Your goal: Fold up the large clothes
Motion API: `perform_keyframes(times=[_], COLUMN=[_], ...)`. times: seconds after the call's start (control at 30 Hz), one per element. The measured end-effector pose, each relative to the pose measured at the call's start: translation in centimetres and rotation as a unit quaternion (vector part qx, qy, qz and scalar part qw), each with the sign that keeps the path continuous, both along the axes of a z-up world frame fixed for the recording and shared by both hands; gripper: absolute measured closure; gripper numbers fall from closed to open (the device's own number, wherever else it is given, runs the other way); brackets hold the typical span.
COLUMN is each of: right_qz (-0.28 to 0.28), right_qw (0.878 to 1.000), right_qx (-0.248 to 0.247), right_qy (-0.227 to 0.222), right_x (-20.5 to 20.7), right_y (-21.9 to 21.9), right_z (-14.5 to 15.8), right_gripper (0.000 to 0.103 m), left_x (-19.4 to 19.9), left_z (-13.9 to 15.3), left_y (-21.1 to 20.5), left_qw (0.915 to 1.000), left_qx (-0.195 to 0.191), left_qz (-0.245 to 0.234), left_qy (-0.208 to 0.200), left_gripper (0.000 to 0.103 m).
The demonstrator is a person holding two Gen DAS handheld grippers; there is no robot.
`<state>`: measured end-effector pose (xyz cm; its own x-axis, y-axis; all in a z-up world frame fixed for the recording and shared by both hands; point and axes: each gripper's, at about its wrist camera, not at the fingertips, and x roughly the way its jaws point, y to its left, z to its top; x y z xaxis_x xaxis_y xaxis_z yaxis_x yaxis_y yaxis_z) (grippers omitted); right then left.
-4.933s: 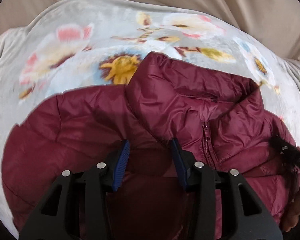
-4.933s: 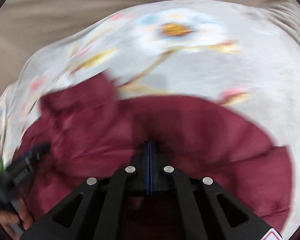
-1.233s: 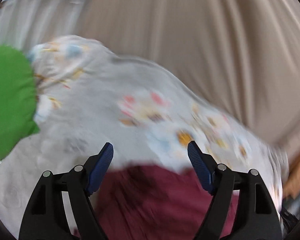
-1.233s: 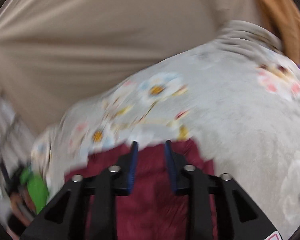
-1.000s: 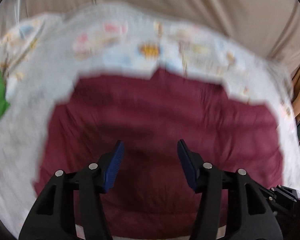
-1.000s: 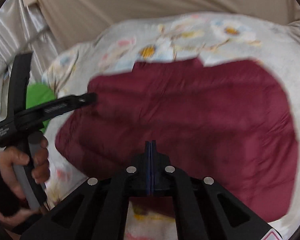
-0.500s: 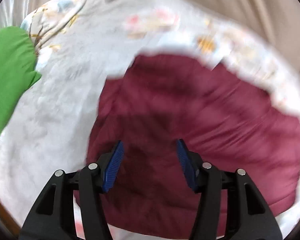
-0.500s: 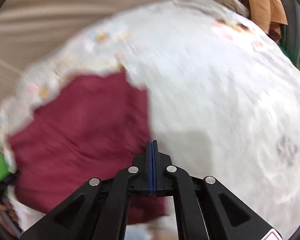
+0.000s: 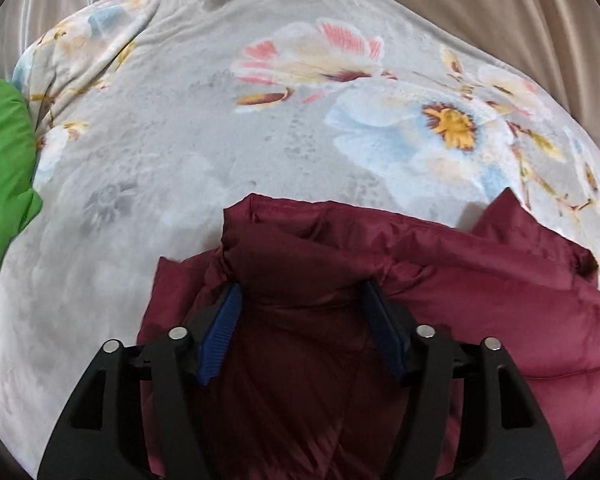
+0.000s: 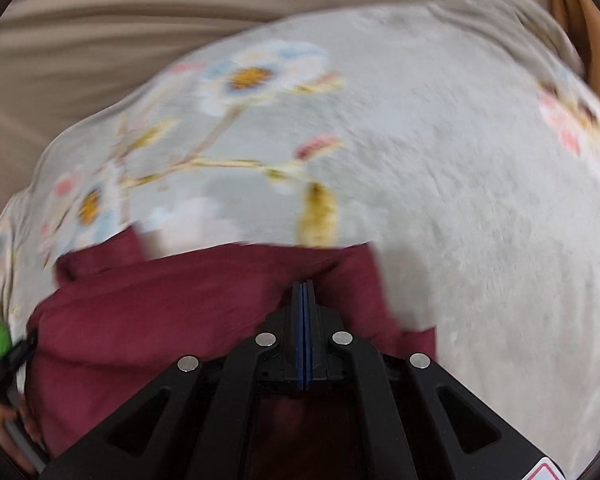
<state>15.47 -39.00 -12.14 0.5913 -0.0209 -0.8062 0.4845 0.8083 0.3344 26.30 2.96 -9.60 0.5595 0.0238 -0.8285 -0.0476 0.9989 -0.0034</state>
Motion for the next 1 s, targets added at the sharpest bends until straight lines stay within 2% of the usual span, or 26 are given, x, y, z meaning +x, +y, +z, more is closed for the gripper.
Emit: perform_keyframes(times=[0.1,0.2,0.3,0.37,0.43,0.5,0.53,0.6,0.63,0.73,0.8,0.87,0.93,1.0], right_qz=[-0.023,-0.015,-0.029,-0.012,0.032,0.091,0.131,0.207,0.227,0.275,0.266,0.217,0.164,0.110], right_qw=[0.999,0.999,0.999,0.997,0.994,0.989,0.985,0.973,0.969,0.959,0.962,0.975,0.984,0.991], right_qx=[0.037,0.012,-0.037,-0.055,-0.036,-0.015,-0.002,0.026,0.024,-0.009,-0.031,-0.039,-0.063,-0.071], right_qy=[-0.022,-0.026,-0.002,-0.055,-0.097,-0.114,-0.115,-0.101,-0.094,-0.063,-0.052,-0.042,-0.030,-0.011], right_x=[-0.7,-0.5,-0.5,-2.4,-4.1,-4.6,-4.5,-4.2,-4.1,-4.0,-4.5,-5.7,-7.3,-9.5], right_y=[-1.7,-1.1,-0.3,1.3,4.1,7.7,10.5,16.1,17.9,22.1,21.3,17.2,13.1,8.4], right_z=[-2.1,-1.9,0.3,4.2,7.3,8.6,8.7,7.4,6.8,4.1,3.1,2.2,1.9,1.4], right_gripper=[0.103,0.103,0.103,0.103,0.103,0.103,0.103,0.103,0.103,0.103,0.103,0.103,0.103,0.103], left_x=[0.5,0.4,0.6,-0.3,-1.9,-4.5,-5.6,-7.1,-7.4,-8.7,-9.2,-9.3,-9.2,-8.8], left_z=[-1.0,-1.7,-1.3,0.7,3.4,6.6,7.3,6.5,5.7,2.1,1.4,1.3,1.1,0.8], left_y=[-0.1,-0.5,-0.4,0.2,0.6,0.2,-0.5,-2.6,-3.3,-5.1,-4.2,-2.0,0.2,3.3], left_qw=[0.9999,0.9993,0.9994,0.9996,0.9988,0.9946,0.9933,0.9920,0.9921,0.9937,0.9949,0.9966,0.9987,0.9996], left_qx=[0.000,0.019,0.018,0.010,-0.020,-0.063,-0.074,-0.085,-0.081,-0.039,-0.031,-0.029,-0.006,-0.006], left_qz=[-0.006,-0.013,-0.014,-0.012,-0.018,-0.040,-0.052,-0.083,-0.091,-0.105,-0.096,-0.076,-0.051,-0.027], left_qy=[-0.013,-0.030,-0.028,-0.025,-0.042,-0.072,-0.072,-0.044,-0.030,0.006,0.004,0.006,0.004,0.010], left_gripper=[0.036,0.034,0.034,0.044,0.045,0.044,0.044,0.044,0.044,0.043,0.043,0.043,0.043,0.043])
